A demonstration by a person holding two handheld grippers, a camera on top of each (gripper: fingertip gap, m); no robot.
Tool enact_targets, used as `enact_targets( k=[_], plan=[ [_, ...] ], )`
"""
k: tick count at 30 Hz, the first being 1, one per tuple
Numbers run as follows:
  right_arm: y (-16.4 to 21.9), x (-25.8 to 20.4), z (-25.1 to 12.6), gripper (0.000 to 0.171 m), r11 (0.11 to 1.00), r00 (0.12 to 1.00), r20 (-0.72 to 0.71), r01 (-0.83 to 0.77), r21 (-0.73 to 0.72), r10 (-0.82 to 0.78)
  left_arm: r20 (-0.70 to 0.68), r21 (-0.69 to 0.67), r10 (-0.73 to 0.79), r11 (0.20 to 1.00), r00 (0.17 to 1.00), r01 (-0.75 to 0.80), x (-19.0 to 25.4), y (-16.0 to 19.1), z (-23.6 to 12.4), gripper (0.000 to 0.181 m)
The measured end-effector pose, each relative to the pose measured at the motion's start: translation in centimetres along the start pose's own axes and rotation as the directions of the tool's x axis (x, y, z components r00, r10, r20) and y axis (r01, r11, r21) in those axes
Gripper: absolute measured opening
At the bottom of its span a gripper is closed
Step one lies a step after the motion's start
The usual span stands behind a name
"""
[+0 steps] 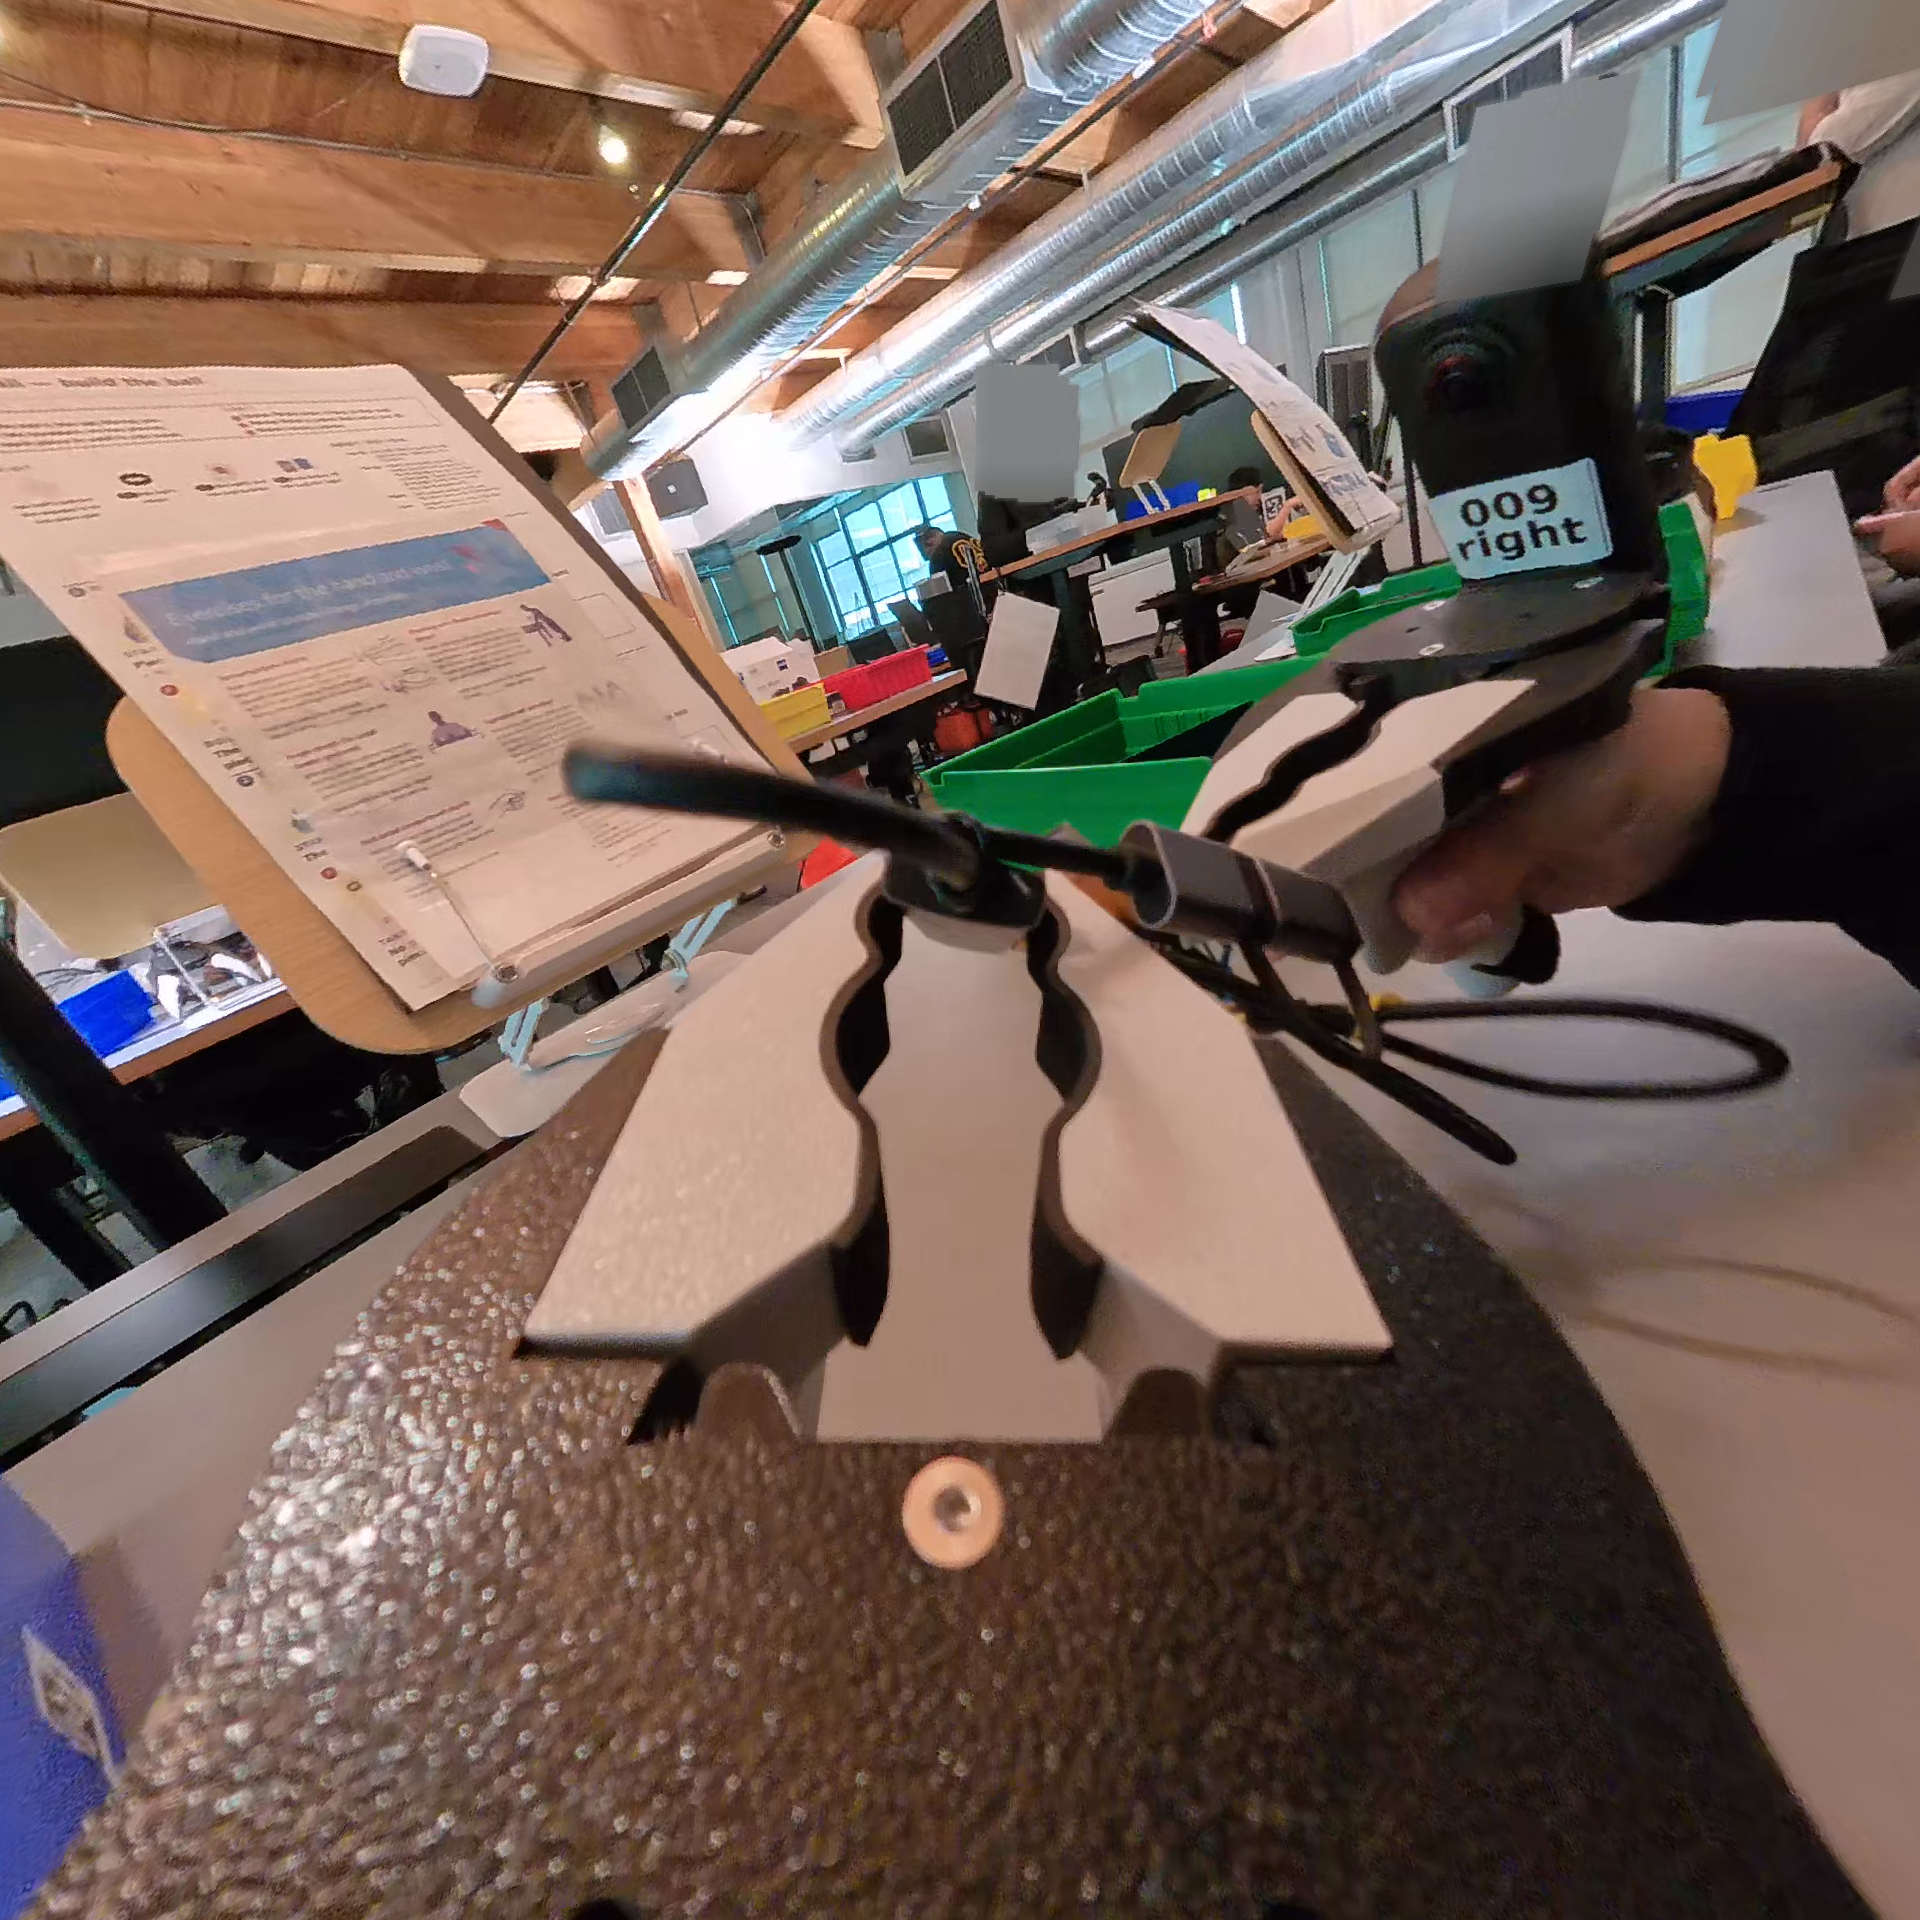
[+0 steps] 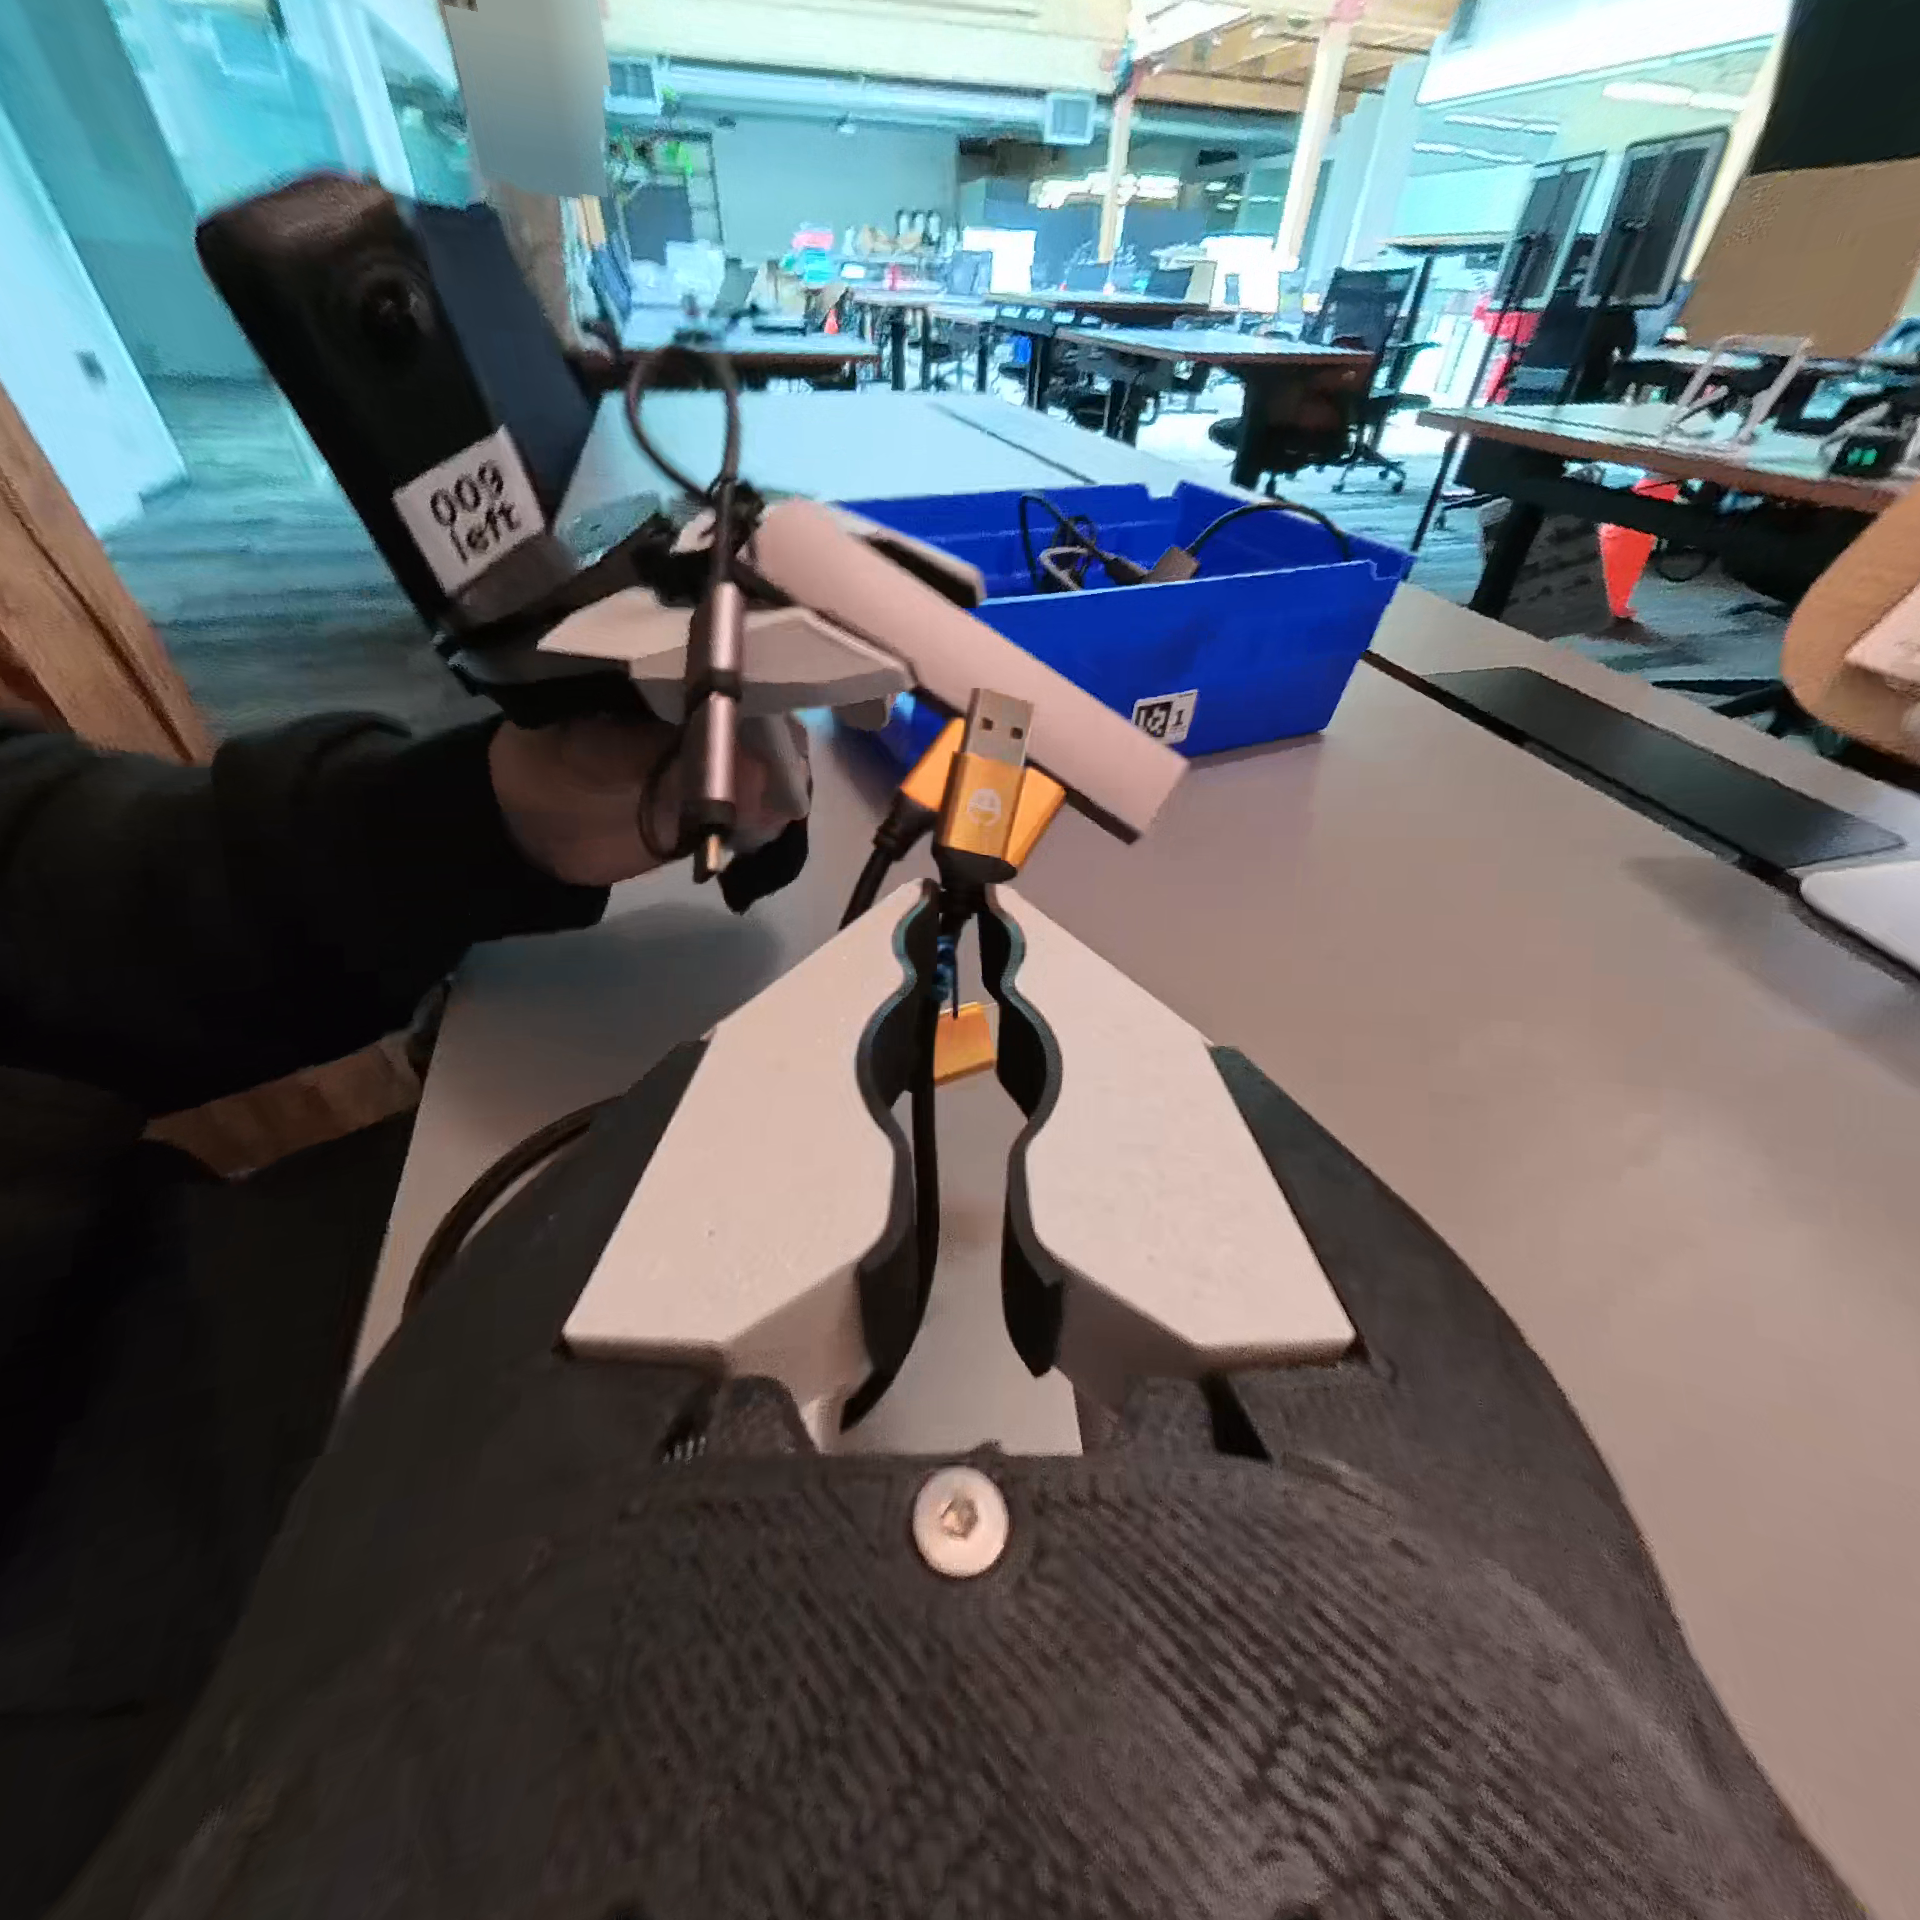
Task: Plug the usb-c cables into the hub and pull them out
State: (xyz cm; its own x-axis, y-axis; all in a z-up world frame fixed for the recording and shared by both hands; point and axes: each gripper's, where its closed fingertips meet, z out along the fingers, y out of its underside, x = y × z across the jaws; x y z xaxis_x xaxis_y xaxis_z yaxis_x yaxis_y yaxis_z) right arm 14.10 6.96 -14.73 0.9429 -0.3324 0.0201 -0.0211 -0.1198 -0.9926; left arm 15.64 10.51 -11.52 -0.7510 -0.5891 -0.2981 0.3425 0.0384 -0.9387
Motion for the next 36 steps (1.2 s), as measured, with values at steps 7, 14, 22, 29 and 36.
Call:
enact_targets(
  k=[7,14,22,29,36],
  plan=[
    [0.5,0.8,1.9,0.006,0.964,0.963,-0.053,-0.265,0.005,0.265,0.065,-0.007,0.018,1.0,0.998,-0.017,-0.9,0.0,-0.9,0.022],
    [0.2,1.1,3.3,0.034,0.953,0.955,-0.048,-0.288,0.09,0.294,0.131,0.003,0.021,1.0,0.991,-0.022,-1.8,-0.4,-2.0,0.021],
    [-0.4,1.0,4.0,0.044,0.978,0.967,-0.146,-0.209,0.001,0.207,0.15,-0.028,0.083,0.996,0.985,-0.079,-1.1,-0.1,-2.3,0.021],
    [-0.2,0.3,4.3,0.026,0.928,0.928,0.006,-0.374,0.001,0.374,0.147,-0.023,0.113,0.994,0.983,-0.111,-0.5,-0.4,-2.7,0.021],
    [0.2,-0.8,5.4,0.015,0.936,0.937,0.011,-0.349,-0.034,0.35,0.161,-0.033,0.162,0.987,0.974,-0.159,-0.2,-0.3,-3.0,0.022]
  ],
)
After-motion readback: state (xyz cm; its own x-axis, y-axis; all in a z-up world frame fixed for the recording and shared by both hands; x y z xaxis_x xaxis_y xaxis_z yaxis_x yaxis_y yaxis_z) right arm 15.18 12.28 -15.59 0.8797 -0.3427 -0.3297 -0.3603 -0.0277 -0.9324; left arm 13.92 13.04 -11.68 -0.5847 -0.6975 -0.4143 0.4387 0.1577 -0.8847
